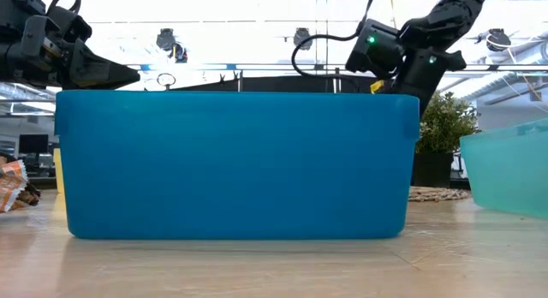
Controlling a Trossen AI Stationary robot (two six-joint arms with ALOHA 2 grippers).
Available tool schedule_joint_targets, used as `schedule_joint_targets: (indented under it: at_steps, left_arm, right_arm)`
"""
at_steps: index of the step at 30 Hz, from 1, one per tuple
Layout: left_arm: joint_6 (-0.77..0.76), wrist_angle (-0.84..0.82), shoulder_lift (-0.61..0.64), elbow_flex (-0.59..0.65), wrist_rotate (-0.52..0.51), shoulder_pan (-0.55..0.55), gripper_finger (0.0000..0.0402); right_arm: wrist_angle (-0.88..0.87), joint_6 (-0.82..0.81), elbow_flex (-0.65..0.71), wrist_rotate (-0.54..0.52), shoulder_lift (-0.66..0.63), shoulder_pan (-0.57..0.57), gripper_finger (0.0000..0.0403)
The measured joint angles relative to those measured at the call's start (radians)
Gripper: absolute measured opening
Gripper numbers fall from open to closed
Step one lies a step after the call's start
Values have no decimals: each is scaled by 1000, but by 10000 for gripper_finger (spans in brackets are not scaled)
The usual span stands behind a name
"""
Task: Pick and place Granola Bars by type
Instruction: Put the red granola bar into the green bin
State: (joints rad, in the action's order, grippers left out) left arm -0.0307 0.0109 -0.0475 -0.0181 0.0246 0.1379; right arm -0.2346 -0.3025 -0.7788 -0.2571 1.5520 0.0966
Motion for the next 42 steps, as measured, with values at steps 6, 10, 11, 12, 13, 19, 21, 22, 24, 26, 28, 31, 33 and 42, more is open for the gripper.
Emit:
schedule_joint_targets:
  at_steps: [6,10,11,12,13,19,21,22,24,26,28,31,33,42]
  left_arm:
    - [0,0,0,0,0,0,67]
    - [0,0,0,0,0,0,67]
    - [0,0,0,0,0,0,67]
    - [0,0,0,0,0,0,67]
    - [0,0,0,0,0,0,67]
    - [0,0,0,0,0,0,67]
    - [0,0,0,0,0,0,67]
    - [0,0,0,0,0,0,67]
    - [0,0,0,0,0,0,67]
    - [0,0,0,0,0,0,67]
    - [0,0,0,0,0,0,67]
    - [0,0,0,0,0,0,67]
    - [0,0,0,0,0,0,67]
    - [0,0,0,0,0,0,67]
  right_arm:
    - [-1,3,1,-3,0,8,127]
    - [0,13,1,-3,0,8,74]
    - [2,19,1,-3,0,8,60]
    - [3,25,1,-3,0,8,46]
    - [3,30,1,-3,0,8,34]
    - [1,55,1,-1,0,8,9]
    - [0,57,1,-1,0,8,8]
    - [0,60,1,-1,0,8,6]
    - [0,61,1,-1,0,8,4]
    - [-1,62,1,-1,0,8,3]
    - [-1,64,1,-1,0,8,2]
    - [-3,65,1,-1,-6,6,1]
    - [-7,65,1,-2,-12,0,1]
    - [-4,75,1,-2,-117,-36,0]
